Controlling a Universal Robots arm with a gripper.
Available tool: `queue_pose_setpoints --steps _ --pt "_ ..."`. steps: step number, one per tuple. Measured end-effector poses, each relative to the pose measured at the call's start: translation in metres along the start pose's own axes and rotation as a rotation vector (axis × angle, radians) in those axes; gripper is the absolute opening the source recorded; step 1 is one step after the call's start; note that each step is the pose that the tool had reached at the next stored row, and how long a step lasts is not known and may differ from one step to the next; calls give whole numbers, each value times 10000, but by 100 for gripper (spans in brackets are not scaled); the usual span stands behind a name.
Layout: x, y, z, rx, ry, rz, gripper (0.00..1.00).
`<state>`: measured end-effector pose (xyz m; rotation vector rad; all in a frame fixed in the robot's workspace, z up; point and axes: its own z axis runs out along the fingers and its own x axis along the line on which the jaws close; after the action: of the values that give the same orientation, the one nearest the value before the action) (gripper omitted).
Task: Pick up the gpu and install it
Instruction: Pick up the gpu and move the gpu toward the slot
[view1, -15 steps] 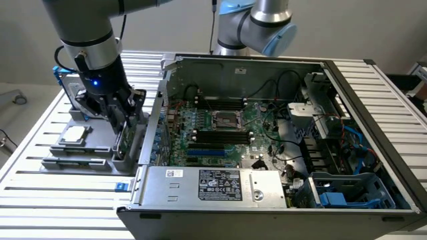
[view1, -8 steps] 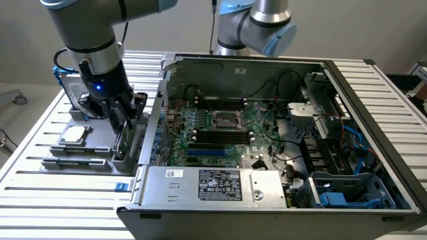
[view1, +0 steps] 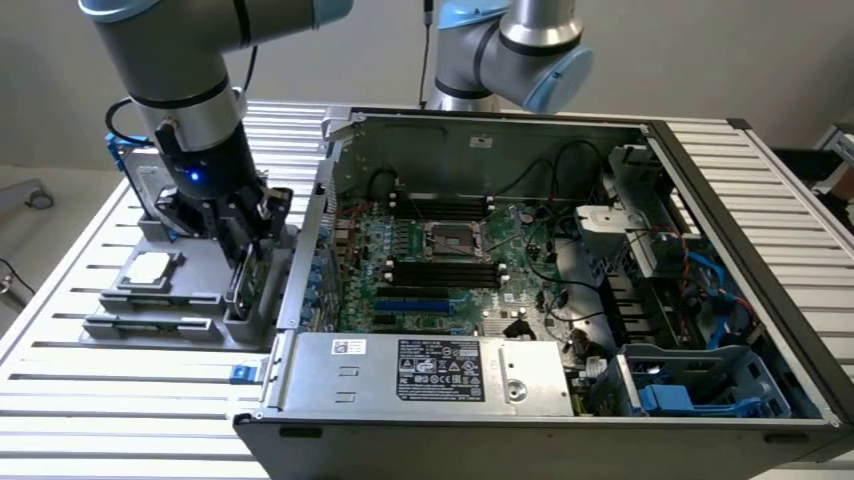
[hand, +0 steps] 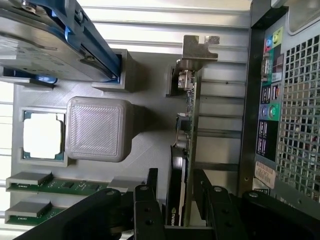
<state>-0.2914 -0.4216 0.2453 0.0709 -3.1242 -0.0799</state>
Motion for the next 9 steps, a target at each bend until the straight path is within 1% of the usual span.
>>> queue_pose_setpoints --steps 2,4,9 --pt "0 0 5 0 1 2 40" --pt "0 -1 7 4 4 3 27" --pt "0 -1 13 1 1 3 27"
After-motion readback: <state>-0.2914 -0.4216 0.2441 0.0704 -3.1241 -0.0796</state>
